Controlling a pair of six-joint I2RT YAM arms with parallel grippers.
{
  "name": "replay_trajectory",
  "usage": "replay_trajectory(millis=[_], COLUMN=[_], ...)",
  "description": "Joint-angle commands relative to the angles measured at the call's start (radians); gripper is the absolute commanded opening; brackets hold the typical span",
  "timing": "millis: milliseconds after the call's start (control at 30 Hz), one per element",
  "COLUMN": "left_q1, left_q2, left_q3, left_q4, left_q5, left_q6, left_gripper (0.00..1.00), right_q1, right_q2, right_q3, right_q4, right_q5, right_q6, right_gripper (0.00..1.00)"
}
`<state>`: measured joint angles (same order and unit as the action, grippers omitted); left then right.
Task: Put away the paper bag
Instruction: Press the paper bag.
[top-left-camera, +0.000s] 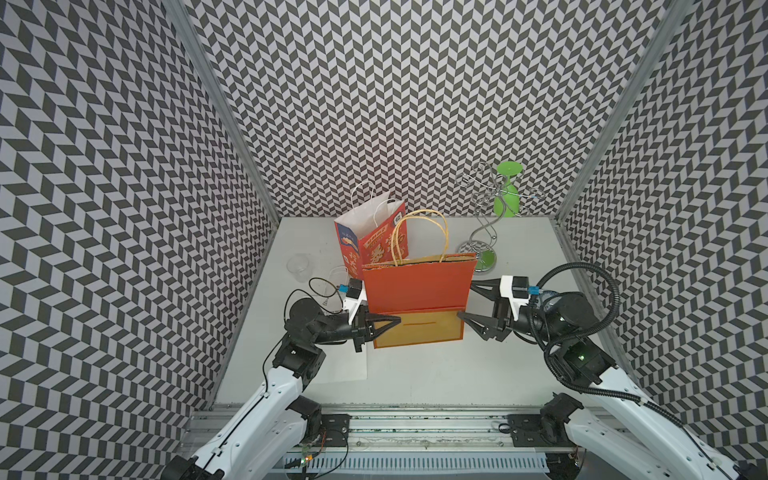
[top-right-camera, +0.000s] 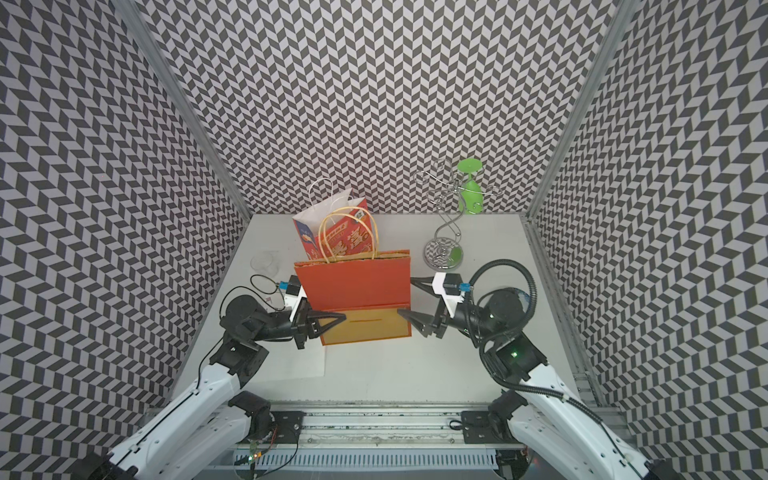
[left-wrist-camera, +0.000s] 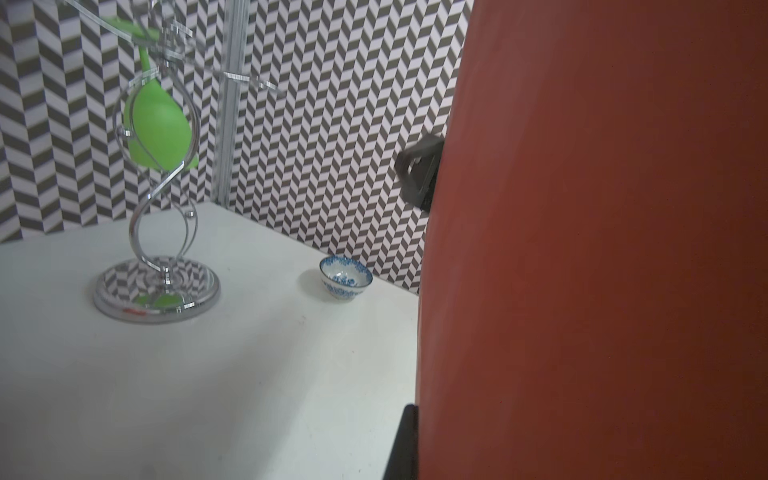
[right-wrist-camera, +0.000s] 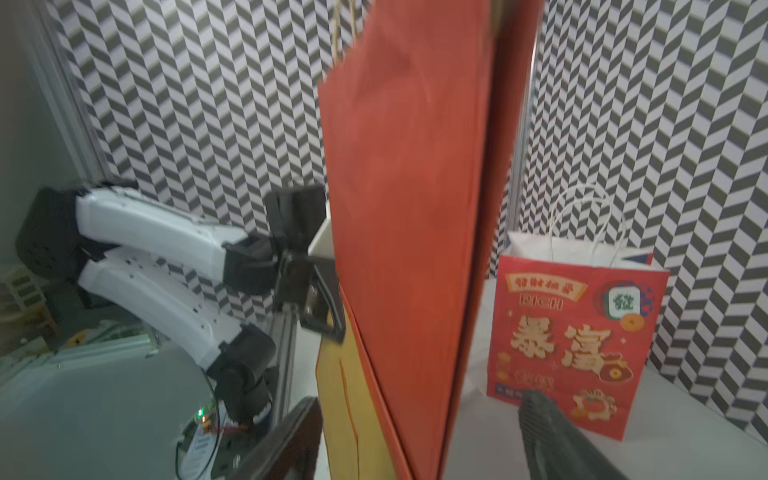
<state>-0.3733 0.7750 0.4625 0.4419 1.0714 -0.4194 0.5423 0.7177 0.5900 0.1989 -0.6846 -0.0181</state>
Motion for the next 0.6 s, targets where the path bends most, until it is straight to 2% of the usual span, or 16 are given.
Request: replay_trajectory(millis=[0, 67, 167, 333, 567], left_q1=[-0.01, -0.016, -0.03, -0.068, -0.083], left_q2=[-0.028, -0.028, -0.023, -0.02, -0.009], left_q3=[0.056, 0.065, 0.076, 0.066, 0.066], left_q4=[0.005, 0.011, 0.012, 0.03, 0.017], left_q5=[-0.012, -0.01, -0.003, 0.001, 0.006], left_q6=[0.007, 0.006, 0.0, -0.001, 0.005], left_gripper=[0.0, 0.0, 0.0, 0.0, 0.0], right_q1=[0.004, 0.004, 0.005, 0.007, 0.015], right_q2=[-0.037, -0.029, 0.015, 0.093, 0.103], right_q3=[-0.008, -0.019, -0.014, 0.02, 0.023], right_q4=[-0.119, -0.071, 0.035, 0.188, 0.219], right_q5=[-0.024, -0.073, -0.12, -0.305, -0.306], right_q6=[-0.11, -0.08, 0.039, 0.155, 0.142], right_gripper=[0.78, 0.77, 0.64, 0.48, 0.09])
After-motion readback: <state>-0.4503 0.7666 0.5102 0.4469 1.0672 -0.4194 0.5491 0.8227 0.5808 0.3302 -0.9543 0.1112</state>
